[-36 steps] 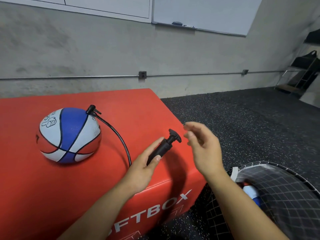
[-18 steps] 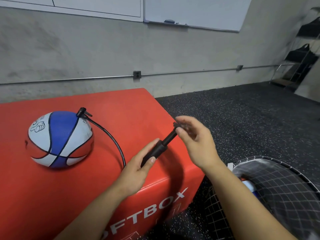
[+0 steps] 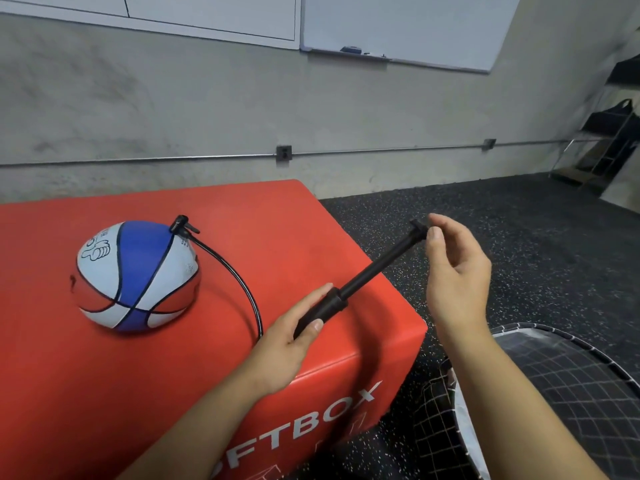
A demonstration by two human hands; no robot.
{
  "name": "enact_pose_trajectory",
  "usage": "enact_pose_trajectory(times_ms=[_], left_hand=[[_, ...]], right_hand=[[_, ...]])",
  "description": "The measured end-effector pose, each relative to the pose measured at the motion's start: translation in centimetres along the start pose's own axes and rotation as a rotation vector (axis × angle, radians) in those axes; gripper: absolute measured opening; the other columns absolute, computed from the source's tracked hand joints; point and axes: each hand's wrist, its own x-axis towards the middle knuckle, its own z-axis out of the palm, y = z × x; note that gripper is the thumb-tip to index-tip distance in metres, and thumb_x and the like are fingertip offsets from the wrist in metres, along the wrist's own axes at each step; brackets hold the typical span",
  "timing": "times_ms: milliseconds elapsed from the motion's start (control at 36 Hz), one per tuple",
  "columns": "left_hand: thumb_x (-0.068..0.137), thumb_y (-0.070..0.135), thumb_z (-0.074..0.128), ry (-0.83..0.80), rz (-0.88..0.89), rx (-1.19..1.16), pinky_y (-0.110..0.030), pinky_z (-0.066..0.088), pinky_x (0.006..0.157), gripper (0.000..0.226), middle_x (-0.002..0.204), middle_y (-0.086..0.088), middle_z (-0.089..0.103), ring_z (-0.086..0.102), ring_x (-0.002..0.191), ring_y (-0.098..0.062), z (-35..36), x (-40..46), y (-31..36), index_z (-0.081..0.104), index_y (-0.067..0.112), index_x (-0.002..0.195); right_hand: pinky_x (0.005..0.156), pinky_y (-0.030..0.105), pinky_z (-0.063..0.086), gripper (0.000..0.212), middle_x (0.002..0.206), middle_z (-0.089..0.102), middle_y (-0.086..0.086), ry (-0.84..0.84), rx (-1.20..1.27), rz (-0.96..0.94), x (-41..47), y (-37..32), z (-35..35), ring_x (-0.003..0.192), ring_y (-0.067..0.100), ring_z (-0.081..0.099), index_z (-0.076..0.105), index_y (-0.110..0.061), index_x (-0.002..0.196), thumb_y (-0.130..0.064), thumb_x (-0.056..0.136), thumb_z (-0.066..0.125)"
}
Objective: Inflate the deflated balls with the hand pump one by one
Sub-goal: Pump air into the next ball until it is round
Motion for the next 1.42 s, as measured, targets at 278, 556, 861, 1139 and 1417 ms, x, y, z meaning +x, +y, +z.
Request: enact_pose_trajectory(times_ms=[278, 556, 861, 1139, 1417], left_hand=[[0.110, 0.015, 0.052, 0.075, -0.018, -0.080, -0.059, 0.034, 0.114, 0.058, 0.137, 0.022, 0.041, 0.032, 0.131, -0.013, -0.1, 0.1, -0.5, 0.042, 0.053, 0.151], [0.109, 0.016, 0.053, 0.115, -0.015, -0.072, -0.039, 0.033, 0.122, 0.057, 0.133, 0.010, 0.065, 0.058, 0.124, -0.012, -0.4, 0.6, -1.0, 0.042, 0.058, 0.147], [0.099, 0.046, 0.055, 0.072, 0.003, -0.103, -0.050, 0.053, 0.095, 0.054, 0.127, 0.009, 0.065, 0.060, 0.100, -0.018, -0.2, 0.9, -1.7, 0.041, 0.064, 0.147], [0.108, 0.026, 0.055, 0.022, -0.004, -0.026, -0.033, 0.047, 0.103, 0.055, 0.120, 0.028, 0.066, 0.061, 0.104, -0.002, -0.4, 0.4, -1.6, 0.042, 0.062, 0.148], [0.110, 0.016, 0.051, -0.018, 0.020, 0.022, -0.047, 0.033, 0.119, 0.056, 0.136, 0.027, 0.048, 0.033, 0.133, -0.001, -0.2, 0.3, -0.8, 0.039, 0.049, 0.155]], right_hand=[[0.107, 0.032, 0.048, 0.039, 0.130, 0.069, -0.018, -0.197, -0.198, -0.069, -1.6, -0.1, 1.2, 0.122, 0.003, 0.063, 0.070, -0.027, 0.133, -0.009, 0.098, 0.068], [0.101, 0.024, 0.048, 0.046, 0.127, 0.070, -0.018, -0.383, -0.214, -0.125, -4.2, 1.1, 3.5, 0.121, 0.002, 0.062, 0.070, -0.028, 0.130, -0.008, 0.089, 0.065], [0.083, 0.034, 0.057, 0.033, 0.116, 0.071, -0.019, -0.461, 0.023, 0.127, -6.5, 2.4, 4.5, 0.106, 0.009, 0.069, 0.065, -0.025, 0.122, -0.007, 0.095, 0.074], [0.098, 0.037, 0.053, 0.032, 0.112, 0.075, 0.001, -0.167, 0.195, 0.107, -2.4, 1.5, 3.1, 0.102, 0.013, 0.069, 0.070, -0.024, 0.112, 0.004, 0.097, 0.066], [0.105, 0.040, 0.054, 0.028, 0.116, 0.075, -0.002, -0.002, 0.163, 0.081, -0.4, 0.4, 0.0, 0.110, 0.008, 0.069, 0.071, -0.019, 0.119, 0.000, 0.099, 0.065]])
